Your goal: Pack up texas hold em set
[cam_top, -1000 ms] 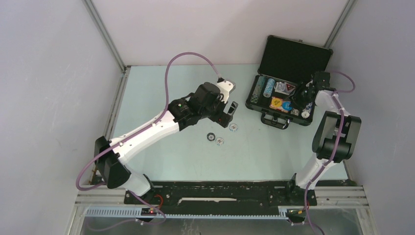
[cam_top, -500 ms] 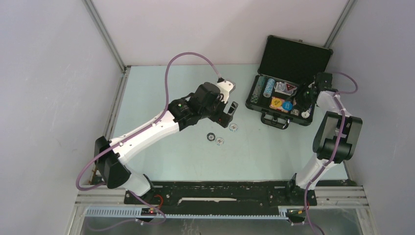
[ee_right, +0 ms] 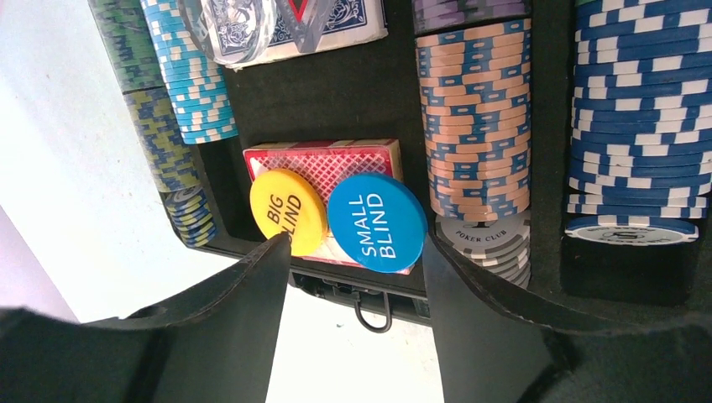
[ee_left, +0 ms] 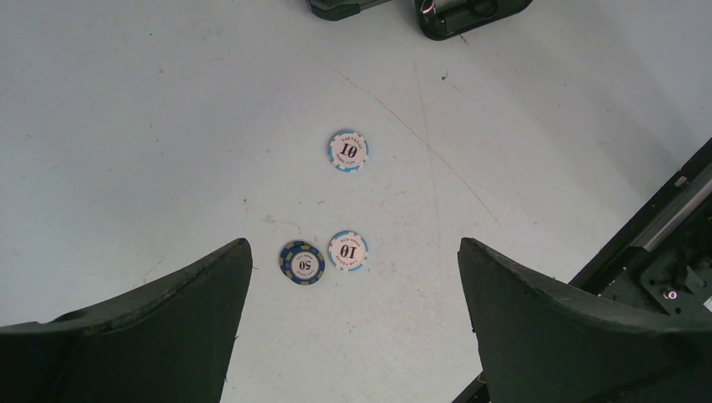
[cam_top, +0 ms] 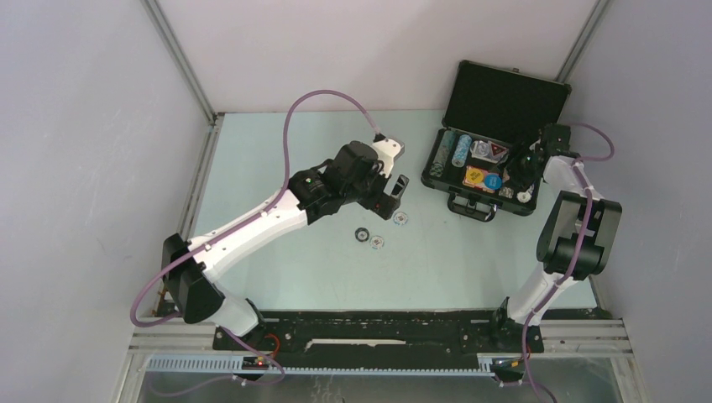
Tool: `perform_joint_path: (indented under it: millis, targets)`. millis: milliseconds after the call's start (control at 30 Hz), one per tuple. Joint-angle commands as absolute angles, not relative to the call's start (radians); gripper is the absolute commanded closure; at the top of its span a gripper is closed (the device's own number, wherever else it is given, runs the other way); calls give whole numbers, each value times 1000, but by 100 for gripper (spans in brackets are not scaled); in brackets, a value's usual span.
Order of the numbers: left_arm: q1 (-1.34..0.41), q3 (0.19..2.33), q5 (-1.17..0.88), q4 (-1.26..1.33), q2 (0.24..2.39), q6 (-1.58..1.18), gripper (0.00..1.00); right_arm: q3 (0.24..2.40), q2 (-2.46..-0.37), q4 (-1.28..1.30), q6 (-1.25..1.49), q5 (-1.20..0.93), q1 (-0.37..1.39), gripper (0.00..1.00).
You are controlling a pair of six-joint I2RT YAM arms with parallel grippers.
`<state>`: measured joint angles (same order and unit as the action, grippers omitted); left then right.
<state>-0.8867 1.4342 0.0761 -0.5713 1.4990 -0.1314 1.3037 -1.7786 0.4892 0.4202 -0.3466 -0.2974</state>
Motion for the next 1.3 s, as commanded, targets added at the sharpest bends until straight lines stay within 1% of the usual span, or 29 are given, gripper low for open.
perform_joint_path:
  millis: [0, 400, 667, 867, 967, 1133, 1267]
  targets:
    - [-882, 1471, 65, -567, 1491, -130, 2, 1301, -1778, 467, 403, -340, -307, 31]
    - [-882, 1471, 67, -570, 1489, -129, 1, 1301, -1814, 428, 418, -375, -306, 31]
    - [-883, 1473, 67, -570, 1492, -130, 1, 1312, -1826, 429, 415, -381, -274, 32]
    - [-883, 1476, 67, -572, 1490, -127, 1, 1312, -1776, 461, 410, -308, -279, 31]
    - [-882, 1479, 70, -575, 1483, -127, 1, 1312, -1723, 489, 404, -250, -272, 29]
    - [-882, 1472, 116, -573, 1429, -123, 1, 1307, -1633, 552, 369, -119, -183, 22]
    - [-881, 1407, 232, -506, 1320, -126, 1, 1280, -1593, 557, 344, -71, 7, 19]
